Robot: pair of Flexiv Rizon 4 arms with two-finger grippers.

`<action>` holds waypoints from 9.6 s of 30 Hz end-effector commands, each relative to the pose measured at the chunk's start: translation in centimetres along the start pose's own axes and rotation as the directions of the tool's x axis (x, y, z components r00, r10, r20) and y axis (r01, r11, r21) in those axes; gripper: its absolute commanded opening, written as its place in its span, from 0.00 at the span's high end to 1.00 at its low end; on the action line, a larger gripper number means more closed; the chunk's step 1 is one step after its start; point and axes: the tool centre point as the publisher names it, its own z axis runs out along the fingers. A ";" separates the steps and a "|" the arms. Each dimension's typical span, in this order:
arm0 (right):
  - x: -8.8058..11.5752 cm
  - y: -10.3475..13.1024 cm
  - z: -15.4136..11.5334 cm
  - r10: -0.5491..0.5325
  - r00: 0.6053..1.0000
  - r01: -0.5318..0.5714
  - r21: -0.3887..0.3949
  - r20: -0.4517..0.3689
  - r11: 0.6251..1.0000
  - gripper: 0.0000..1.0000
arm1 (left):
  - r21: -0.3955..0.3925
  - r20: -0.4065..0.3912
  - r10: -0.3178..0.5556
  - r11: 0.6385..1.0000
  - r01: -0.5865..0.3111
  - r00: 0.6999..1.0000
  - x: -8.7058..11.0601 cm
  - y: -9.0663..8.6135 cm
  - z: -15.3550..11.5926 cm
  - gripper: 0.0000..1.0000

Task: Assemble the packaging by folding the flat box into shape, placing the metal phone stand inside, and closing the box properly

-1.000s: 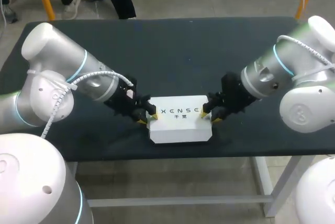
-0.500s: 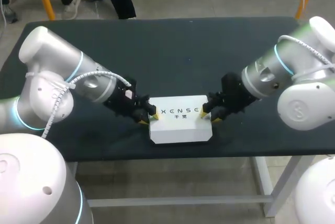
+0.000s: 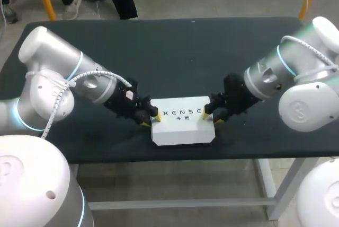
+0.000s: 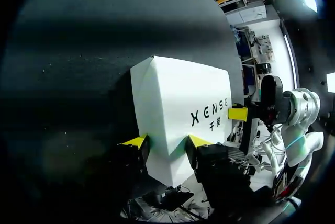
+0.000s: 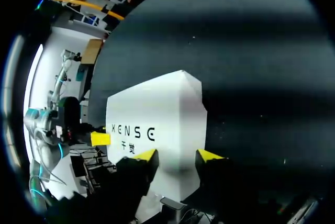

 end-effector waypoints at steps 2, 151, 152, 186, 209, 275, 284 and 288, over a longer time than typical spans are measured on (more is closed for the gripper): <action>0.0 0.1 0.2 -0.001 1.000 0.001 0.004 -0.005 1.000 0.50 | 0.001 0.003 0.000 1.000 0.000 1.000 0.1 0.1 0.8 0.51; 2.4 1.4 -2.4 0.086 0.996 -0.077 0.334 -0.013 0.939 0.51 | -0.297 0.080 -0.124 0.944 0.142 0.989 2.9 -0.2 -2.0 0.43; 2.4 1.5 -2.4 0.087 0.996 -0.078 0.339 -0.013 0.938 0.51 | -0.298 0.083 -0.127 0.943 0.147 0.988 2.9 -0.2 -2.0 0.43; 3.0 2.4 -2.8 0.123 0.992 -0.116 0.435 0.011 0.893 0.52 | -0.333 0.151 -0.202 0.911 0.242 0.968 3.1 -0.8 -2.8 0.47; 3.7 2.9 -3.1 0.156 0.987 -0.156 0.498 0.041 0.853 0.51 | -0.402 0.187 -0.247 0.864 0.303 0.951 3.3 -1.7 -3.2 0.49; 5.0 3.3 -4.0 0.250 0.965 -0.240 0.624 0.072 0.744 0.53 | -0.541 0.247 -0.355 0.721 0.432 0.902 3.4 -2.9 -5.2 0.55; 5.1 3.6 -4.0 0.263 0.961 -0.252 0.639 0.080 0.727 0.53 | -0.561 0.261 -0.359 0.699 0.443 0.896 3.5 -3.1 -5.3 0.55; 5.1 3.8 -4.0 0.269 0.960 -0.257 0.646 0.082 0.719 0.53 | -0.572 0.270 -0.362 0.685 0.451 0.892 3.5 -3.3 -5.4 0.55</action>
